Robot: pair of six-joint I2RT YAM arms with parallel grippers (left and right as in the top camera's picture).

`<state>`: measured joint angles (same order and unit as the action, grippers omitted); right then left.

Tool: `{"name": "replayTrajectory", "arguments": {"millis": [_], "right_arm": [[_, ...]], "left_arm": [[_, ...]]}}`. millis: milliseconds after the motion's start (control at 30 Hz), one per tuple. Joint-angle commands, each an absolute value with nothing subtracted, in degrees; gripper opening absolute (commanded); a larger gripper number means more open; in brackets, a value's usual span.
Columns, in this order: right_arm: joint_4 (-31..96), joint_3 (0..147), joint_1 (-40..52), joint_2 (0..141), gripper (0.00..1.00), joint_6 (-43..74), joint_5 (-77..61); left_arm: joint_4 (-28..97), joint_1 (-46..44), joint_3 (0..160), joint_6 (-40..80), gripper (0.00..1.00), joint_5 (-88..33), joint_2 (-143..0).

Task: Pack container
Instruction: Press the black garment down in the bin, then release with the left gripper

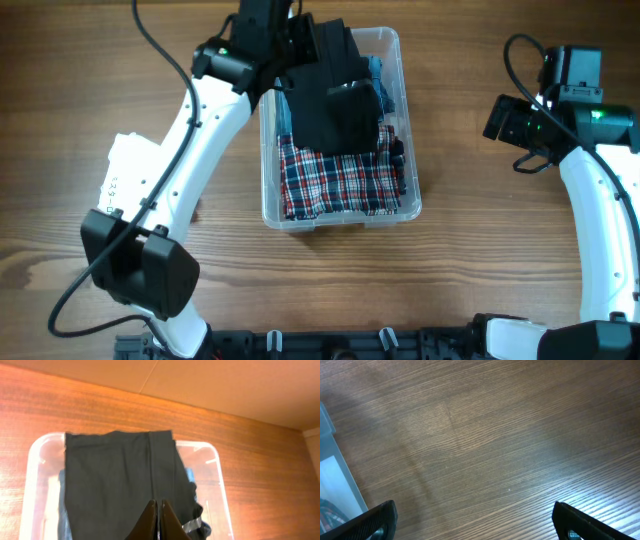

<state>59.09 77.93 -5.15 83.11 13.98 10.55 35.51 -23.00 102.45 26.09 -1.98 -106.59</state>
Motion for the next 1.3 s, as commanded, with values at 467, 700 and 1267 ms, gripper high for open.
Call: {"name": "replayTrajectory", "arguments": {"millis": [467, 700, 1267], "right_arm": [[58.96, 78.63, -5.15, 82.28, 1.00, 13.50, 10.70], [58.96, 78.63, -5.15, 82.28, 1.00, 13.50, 10.70], [58.96, 78.63, -5.15, 82.28, 1.00, 13.47, 10.70]], "left_arm": [[30.96, -24.84, 103.22, 24.21, 0.11, -4.71, -130.89], [30.89, -25.28, 103.53, 24.21, 0.15, -5.06, -115.68], [54.89, -36.49, 103.07, 24.21, 0.19, -5.06, -121.80]]}}
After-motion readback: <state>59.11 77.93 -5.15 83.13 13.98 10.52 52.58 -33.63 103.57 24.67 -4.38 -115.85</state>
